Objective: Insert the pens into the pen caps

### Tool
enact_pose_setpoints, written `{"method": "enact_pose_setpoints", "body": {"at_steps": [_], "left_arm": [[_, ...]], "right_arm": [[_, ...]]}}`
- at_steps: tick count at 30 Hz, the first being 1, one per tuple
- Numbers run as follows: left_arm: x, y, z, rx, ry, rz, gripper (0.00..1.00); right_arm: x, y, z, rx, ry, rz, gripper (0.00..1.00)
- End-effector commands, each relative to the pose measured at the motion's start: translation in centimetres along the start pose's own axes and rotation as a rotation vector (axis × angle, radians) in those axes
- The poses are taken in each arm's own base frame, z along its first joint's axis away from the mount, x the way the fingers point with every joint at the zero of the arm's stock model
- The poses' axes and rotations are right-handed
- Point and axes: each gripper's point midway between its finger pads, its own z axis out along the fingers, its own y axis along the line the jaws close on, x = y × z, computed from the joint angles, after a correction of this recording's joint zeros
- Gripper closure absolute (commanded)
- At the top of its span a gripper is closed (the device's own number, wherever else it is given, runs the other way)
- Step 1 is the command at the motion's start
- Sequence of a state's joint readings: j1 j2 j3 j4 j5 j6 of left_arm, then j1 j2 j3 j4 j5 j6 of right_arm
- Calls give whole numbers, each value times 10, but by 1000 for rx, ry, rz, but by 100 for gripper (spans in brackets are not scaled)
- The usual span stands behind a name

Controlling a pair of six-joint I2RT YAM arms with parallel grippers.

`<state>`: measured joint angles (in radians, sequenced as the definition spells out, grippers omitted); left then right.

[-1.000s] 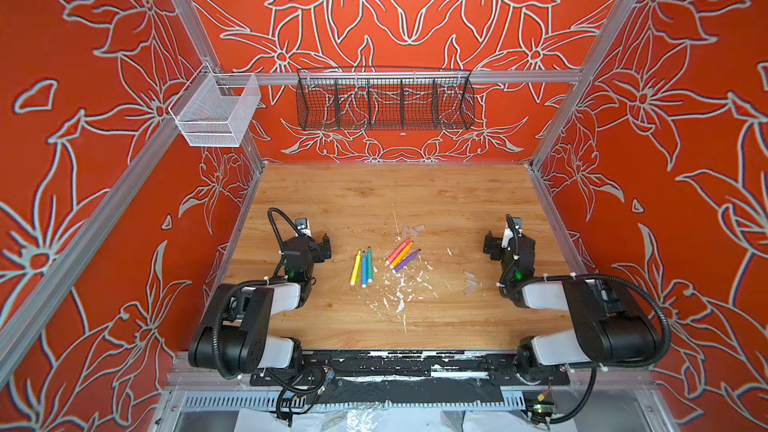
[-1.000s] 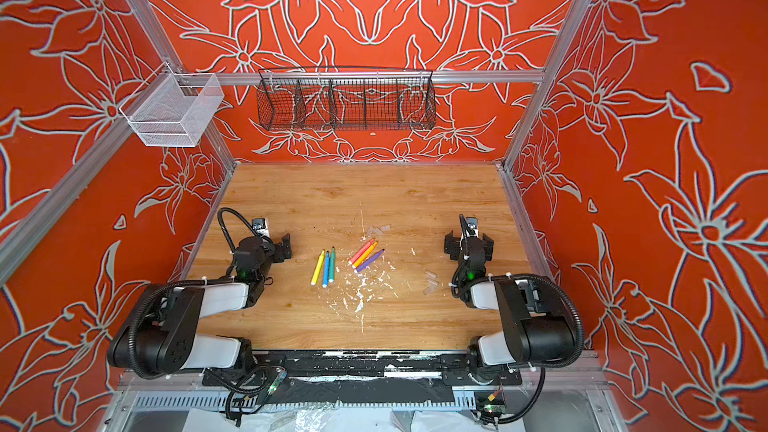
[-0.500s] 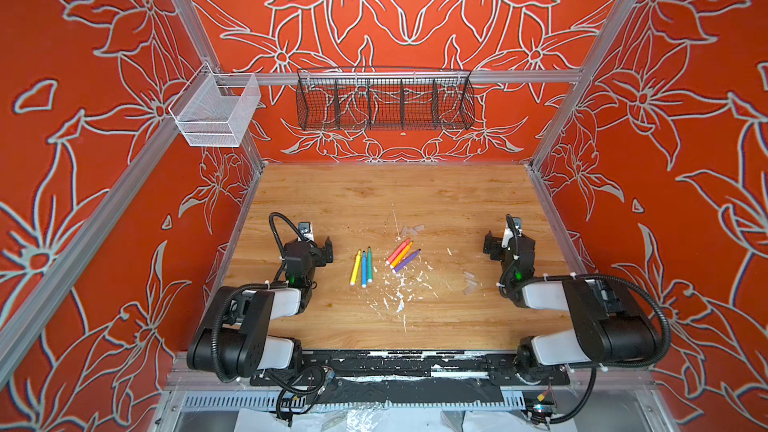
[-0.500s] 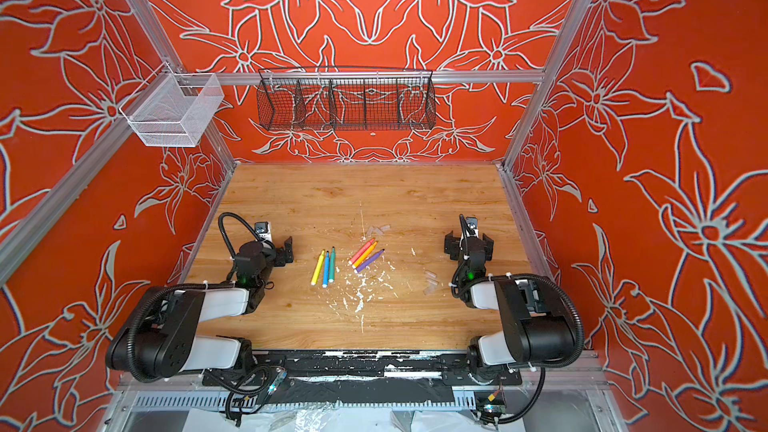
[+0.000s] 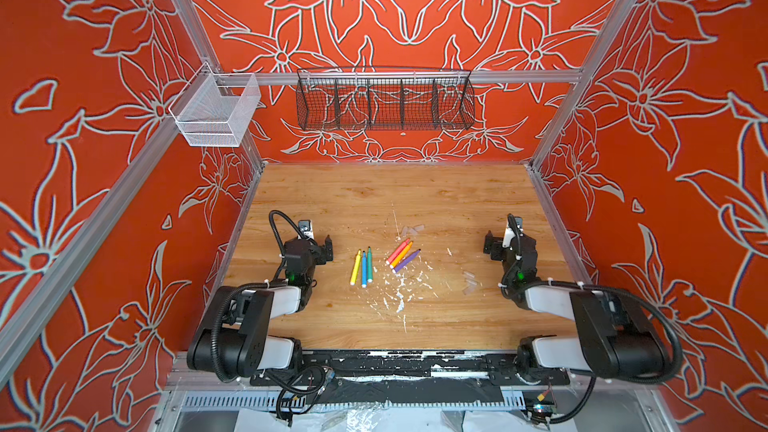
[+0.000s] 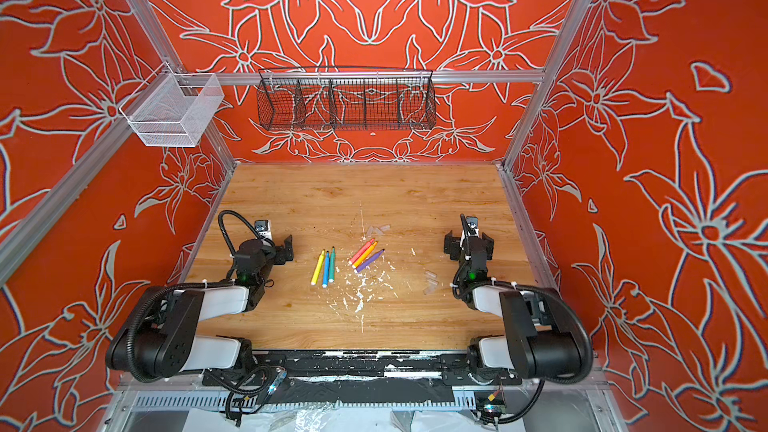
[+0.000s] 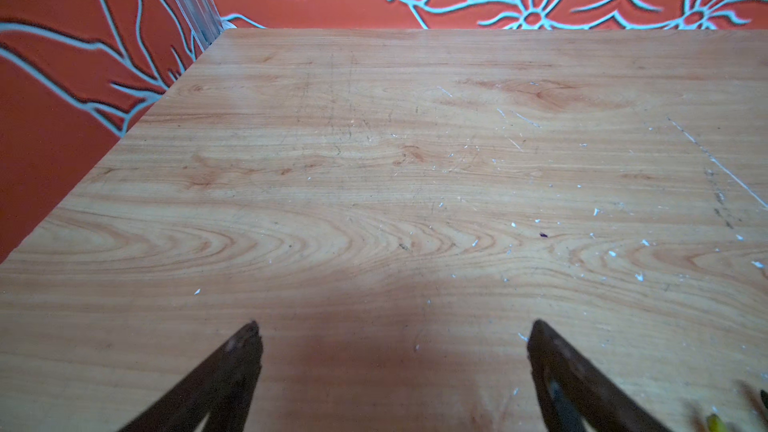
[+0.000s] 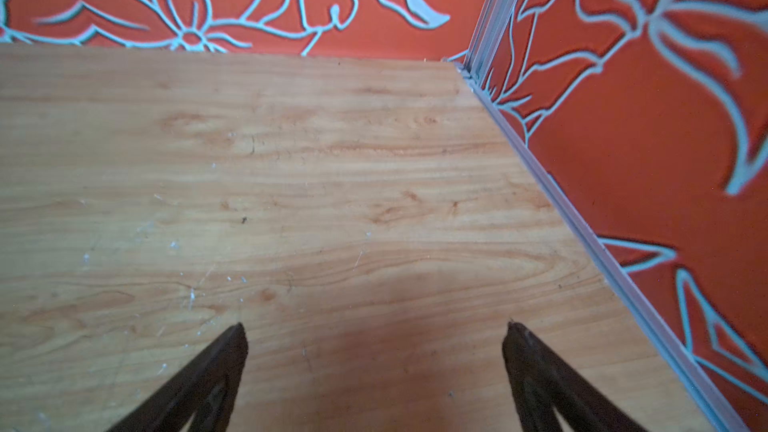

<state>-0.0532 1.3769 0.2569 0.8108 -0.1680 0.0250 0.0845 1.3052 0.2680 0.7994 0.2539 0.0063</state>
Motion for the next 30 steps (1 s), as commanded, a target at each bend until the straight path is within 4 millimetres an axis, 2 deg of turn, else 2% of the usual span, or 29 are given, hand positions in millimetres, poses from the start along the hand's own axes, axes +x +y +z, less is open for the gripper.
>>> {"method": "enact_pose_setpoints", "body": {"at_steps": [1,5,8,9,11,13,16,19,21,24,26,30], "left_arm": [[-15,-5,-14,27,-87,16,3],[-29,-10,-35,16,-120,39,3],[-41,13,-47,-114,-75,-110,3],[-57,18,-56,-131,-83,-170,3],[-68,13,-67,-88,-60,-263,3],[-80,-5,-75,30,-67,-314,3],[-82,-48,-95,286,24,-284,3],[-82,-70,-114,439,41,-308,3],[-81,-75,-125,485,41,-327,3],[-74,-59,-128,401,54,-444,3],[-79,-60,-135,419,48,-446,3],[-87,-72,-145,502,59,-464,3]], "right_arm": [[-13,-5,-17,4,-37,33,3],[-19,-16,-36,27,-68,108,3],[-28,-17,-46,16,-73,166,3],[-30,-16,-49,4,-64,167,3],[-35,-23,-57,31,-30,224,3],[-37,-24,-63,23,-23,321,3],[-42,-14,-69,-44,-25,361,3],[-39,-6,-75,-101,55,345,3],[-40,0,-75,-137,40,358,3],[-20,-23,-73,6,58,460,3],[-16,-33,-76,52,59,476,3],[-17,-29,-79,7,-9,500,3]]}}
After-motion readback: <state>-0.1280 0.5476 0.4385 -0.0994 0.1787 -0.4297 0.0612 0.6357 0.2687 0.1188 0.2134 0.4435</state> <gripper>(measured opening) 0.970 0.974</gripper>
